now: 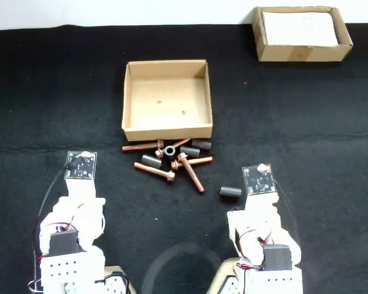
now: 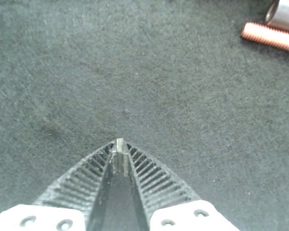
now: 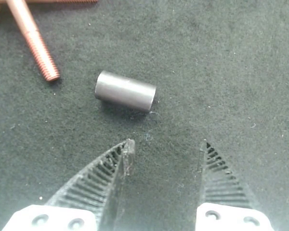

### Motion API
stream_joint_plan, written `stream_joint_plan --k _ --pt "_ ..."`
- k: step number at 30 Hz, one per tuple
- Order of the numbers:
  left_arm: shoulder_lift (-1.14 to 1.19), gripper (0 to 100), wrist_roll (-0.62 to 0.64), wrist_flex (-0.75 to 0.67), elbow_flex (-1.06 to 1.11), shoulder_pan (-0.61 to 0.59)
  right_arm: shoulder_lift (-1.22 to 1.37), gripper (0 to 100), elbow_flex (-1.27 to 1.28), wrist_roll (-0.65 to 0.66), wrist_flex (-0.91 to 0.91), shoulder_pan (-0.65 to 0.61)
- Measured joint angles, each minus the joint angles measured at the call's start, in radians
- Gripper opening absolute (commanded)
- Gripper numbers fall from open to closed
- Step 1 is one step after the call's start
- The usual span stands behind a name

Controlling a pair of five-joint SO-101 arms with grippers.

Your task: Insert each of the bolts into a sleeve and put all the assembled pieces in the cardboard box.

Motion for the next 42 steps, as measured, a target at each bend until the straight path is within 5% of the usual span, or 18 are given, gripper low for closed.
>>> stream_joint_plan --k 24,29,42 --pt "0.0 1 0.0 0.0 0.0 0.0 0.0 20.6 0.0 0.0 0.0 0.0" --pt "0.0 1 0.0 -0.1 -0.014 0.011 0.0 20.6 0.0 0.0 0.0 0.0" --pt "0.0 12 0.06 -0.14 -0.54 0.071 0.0 20.6 0.0 0.0 0.0 0.0"
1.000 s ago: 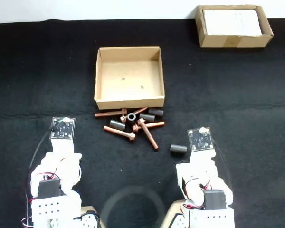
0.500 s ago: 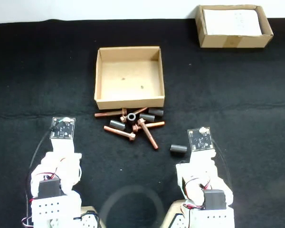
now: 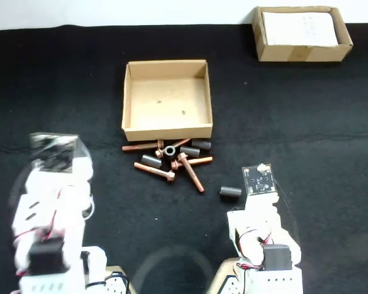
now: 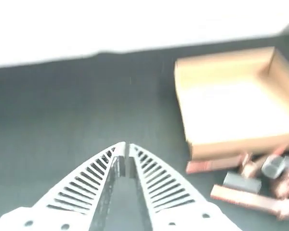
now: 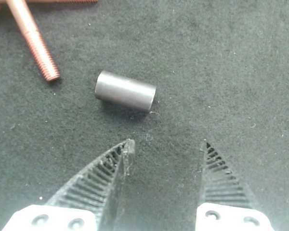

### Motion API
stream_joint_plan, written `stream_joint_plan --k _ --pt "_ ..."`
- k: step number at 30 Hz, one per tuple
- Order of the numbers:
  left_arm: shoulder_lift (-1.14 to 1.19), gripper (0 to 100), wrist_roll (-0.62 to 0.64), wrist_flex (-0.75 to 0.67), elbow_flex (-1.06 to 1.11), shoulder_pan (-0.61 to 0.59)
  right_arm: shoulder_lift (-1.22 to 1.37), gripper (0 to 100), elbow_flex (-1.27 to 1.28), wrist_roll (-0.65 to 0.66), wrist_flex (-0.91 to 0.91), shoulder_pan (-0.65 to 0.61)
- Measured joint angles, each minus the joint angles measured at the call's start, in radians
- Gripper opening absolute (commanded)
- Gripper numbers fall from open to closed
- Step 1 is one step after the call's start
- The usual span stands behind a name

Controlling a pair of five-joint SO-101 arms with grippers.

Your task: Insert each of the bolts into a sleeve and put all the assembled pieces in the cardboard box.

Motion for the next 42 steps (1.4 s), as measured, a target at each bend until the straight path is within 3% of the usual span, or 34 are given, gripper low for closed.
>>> stream_joint_plan --k 5,10,15,19,22,24,28,34,42 --pt "0.094 14 0.158 0.037 -0.21 0.044 0.0 20.6 0.0 0.0 0.0 0.0" --pt "0.393 14 0.322 0.16 -0.45 0.049 0.0 20.6 0.0 0.0 0.0 0.0" --pt "0.706 14 0.443 0.397 -0.732 0.084 0.0 20.6 0.0 0.0 0.0 0.0" --pt "0.859 14 0.496 0.646 -0.795 0.091 0.0 20.6 0.0 0.0 0.0 0.0" --pt "0.914 14 0.502 0.813 -0.798 0.094 0.0 20.6 0.0 0.0 0.0 0.0" --pt "0.921 14 0.503 0.842 -0.776 0.094 0.0 20.6 0.0 0.0 0.0 0.0" --pt "0.905 14 0.473 0.858 -0.73 0.066 0.0 20.6 0.0 0.0 0.0 0.0" --pt "0.809 14 0.213 0.861 -0.729 0.066 0.0 20.6 0.0 0.0 0.0 0.0" --pt "0.671 14 0.17 0.827 -0.721 0.066 0.0 20.6 0.0 0.0 0.0 -0.052"
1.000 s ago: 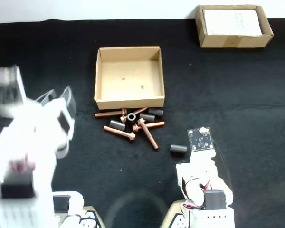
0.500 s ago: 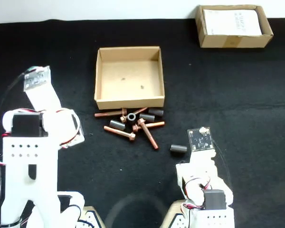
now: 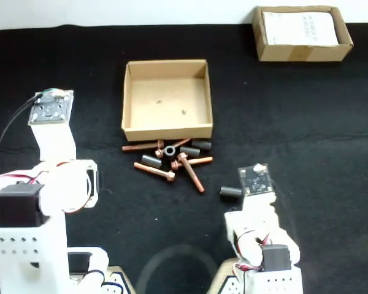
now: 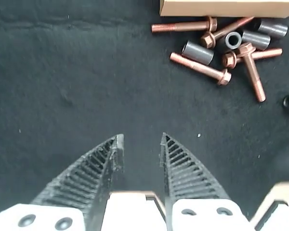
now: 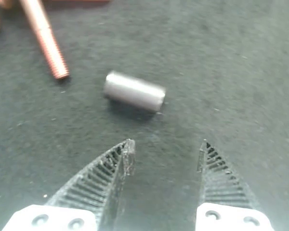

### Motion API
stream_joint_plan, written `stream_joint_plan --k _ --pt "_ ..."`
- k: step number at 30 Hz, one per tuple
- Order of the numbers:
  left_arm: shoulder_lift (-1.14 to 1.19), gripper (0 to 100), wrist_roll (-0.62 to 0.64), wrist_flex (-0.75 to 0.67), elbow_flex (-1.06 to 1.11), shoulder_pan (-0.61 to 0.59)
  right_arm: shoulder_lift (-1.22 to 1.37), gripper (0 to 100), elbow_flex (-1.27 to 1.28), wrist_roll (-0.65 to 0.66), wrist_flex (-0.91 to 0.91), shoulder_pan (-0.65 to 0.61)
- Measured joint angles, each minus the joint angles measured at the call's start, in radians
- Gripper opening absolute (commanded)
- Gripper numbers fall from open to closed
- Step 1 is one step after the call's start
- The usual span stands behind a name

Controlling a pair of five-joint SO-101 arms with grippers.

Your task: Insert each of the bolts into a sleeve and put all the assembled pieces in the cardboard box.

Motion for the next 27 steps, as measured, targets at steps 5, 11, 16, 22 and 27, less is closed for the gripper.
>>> stream_joint_plan --k 5,11,16,22,27 --pt "-0.003 14 0.064 -0.011 0.009 0.0 0.0 20.6 0.0 0.0 0.0 -0.135" --pt "-0.002 14 0.127 -0.155 0.107 0.0 0.0 20.6 0.0 0.0 0.0 -0.14" --pt "0.035 14 0.132 -0.224 0.16 -0.018 0.0 20.6 0.0 0.0 0.0 -0.005" --pt "0.123 14 0.054 -0.109 -0.012 -0.129 0.0 20.6 0.0 0.0 -0.035 0.009" --pt "0.158 14 0.132 -0.08 -0.153 -0.161 0.0 20.6 0.0 0.0 -0.048 0.009"
